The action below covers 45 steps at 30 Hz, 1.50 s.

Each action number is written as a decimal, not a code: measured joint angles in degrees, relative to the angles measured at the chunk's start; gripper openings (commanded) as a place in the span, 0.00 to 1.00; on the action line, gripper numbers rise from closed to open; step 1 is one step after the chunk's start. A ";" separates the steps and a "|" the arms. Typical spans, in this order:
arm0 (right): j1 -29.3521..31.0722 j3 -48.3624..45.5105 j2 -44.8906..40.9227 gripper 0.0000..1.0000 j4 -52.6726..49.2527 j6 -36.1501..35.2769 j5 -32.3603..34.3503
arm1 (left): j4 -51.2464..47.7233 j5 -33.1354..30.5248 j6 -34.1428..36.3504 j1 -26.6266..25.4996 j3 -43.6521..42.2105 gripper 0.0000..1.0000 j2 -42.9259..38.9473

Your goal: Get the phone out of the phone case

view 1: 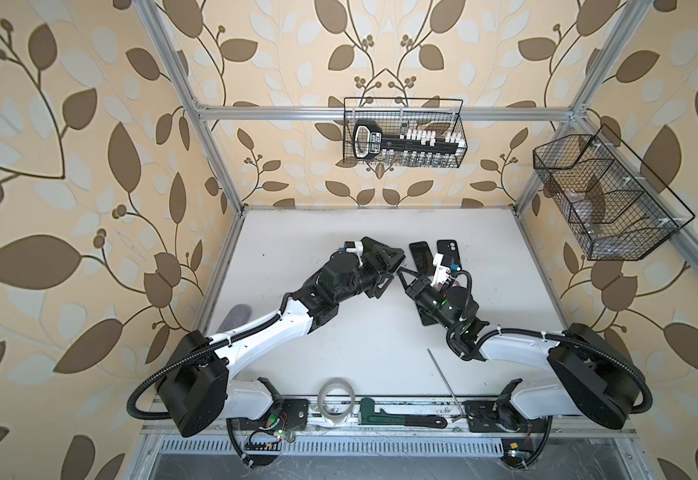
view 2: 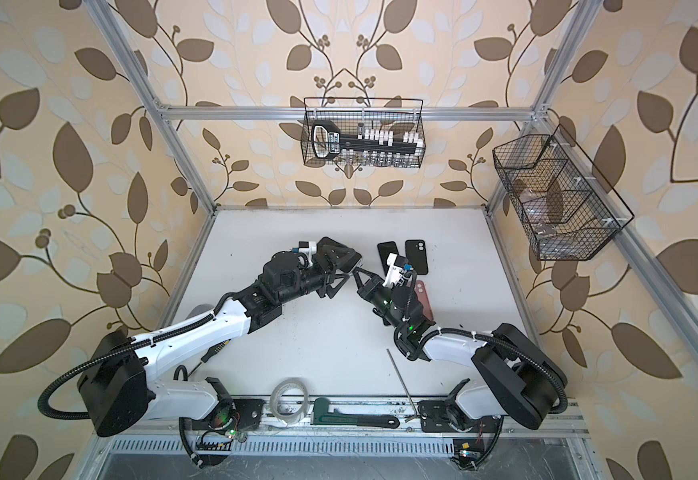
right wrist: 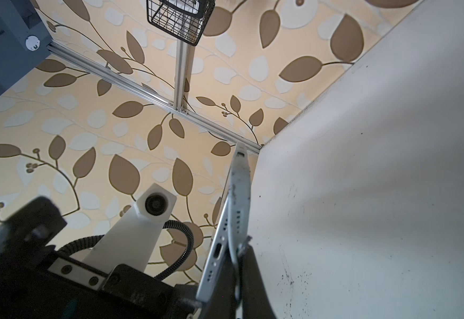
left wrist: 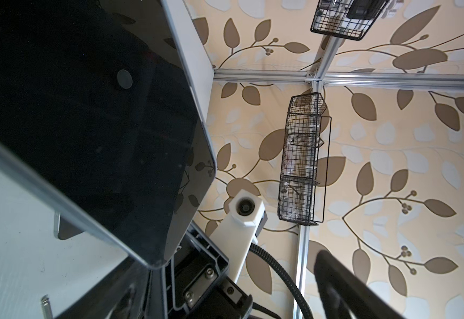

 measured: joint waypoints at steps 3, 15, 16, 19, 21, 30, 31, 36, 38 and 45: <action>0.26 -0.13 0.26 0.00 0.59 0.02 0.33 | -0.33 -0.55 0.33 0.00 0.00 0.91 -0.04; 3.17 -0.85 0.63 0.00 2.27 0.02 2.69 | -3.91 -5.31 4.61 0.13 -1.01 0.54 -1.09; 3.30 -0.85 0.74 0.00 2.45 0.02 2.82 | -4.15 -5.46 4.87 0.28 -1.07 0.50 -1.09; 3.85 -0.85 1.14 0.00 3.30 0.04 3.28 | -5.01 -6.10 5.33 0.50 -1.25 0.33 -1.03; 4.15 -0.85 1.55 0.00 4.07 0.04 3.54 | -5.27 -6.73 5.33 0.66 -1.42 0.21 -0.94; 4.61 -0.87 4.85 0.00 6.51 1.36 3.74 | -3.98 -7.72 4.85 0.76 -2.38 0.00 -0.31; 4.63 -0.87 5.07 0.00 6.78 1.38 3.76 | -3.50 -7.96 4.50 0.76 -2.78 0.00 -0.31; 4.85 -0.90 7.50 0.00 8.46 1.79 3.72 | -1.95 -9.09 3.41 0.76 -4.50 0.00 -0.52; 5.11 -0.90 9.16 0.00 10.16 2.14 3.56 | -1.90 -9.84 2.73 0.74 -5.18 0.00 -1.05; 5.88 -1.14 17.46 0.00 21.84 4.26 2.38 | -2.86 -12.00 0.46 0.74 -7.26 0.00 -3.67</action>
